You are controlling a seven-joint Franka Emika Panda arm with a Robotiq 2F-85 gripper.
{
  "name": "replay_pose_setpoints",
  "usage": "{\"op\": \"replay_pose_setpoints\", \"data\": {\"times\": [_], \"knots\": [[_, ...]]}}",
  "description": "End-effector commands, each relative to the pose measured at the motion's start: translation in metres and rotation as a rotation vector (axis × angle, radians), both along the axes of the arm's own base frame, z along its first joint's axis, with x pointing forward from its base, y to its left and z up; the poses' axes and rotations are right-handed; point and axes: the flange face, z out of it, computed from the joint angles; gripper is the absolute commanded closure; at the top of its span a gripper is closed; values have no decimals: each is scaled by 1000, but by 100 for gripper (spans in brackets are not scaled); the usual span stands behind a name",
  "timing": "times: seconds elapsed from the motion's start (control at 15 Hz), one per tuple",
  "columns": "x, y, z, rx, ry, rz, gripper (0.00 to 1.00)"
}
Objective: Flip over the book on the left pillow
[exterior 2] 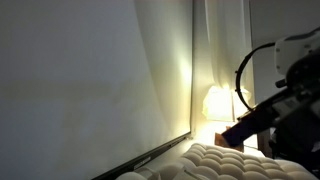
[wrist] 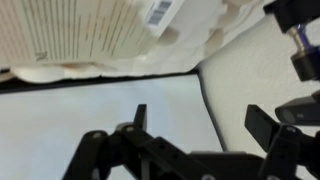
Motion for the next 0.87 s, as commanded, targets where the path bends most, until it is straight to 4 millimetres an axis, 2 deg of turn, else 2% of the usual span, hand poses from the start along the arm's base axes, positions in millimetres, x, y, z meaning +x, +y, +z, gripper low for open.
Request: {"op": "replay_pose_setpoints", "data": {"times": [0.0, 0.2, 0.27, 0.33, 0.4, 0.8], "knots": [[-45, -12, 32, -9, -181, -117, 0], [-61, -12, 51, -26, -235, -154, 0], [-64, -10, 64, -12, -263, -136, 0], [-52, -11, 50, -24, -221, -139, 0], [-55, -10, 54, -20, -226, -133, 0], [-52, -12, 48, -12, -206, -140, 0]]}}
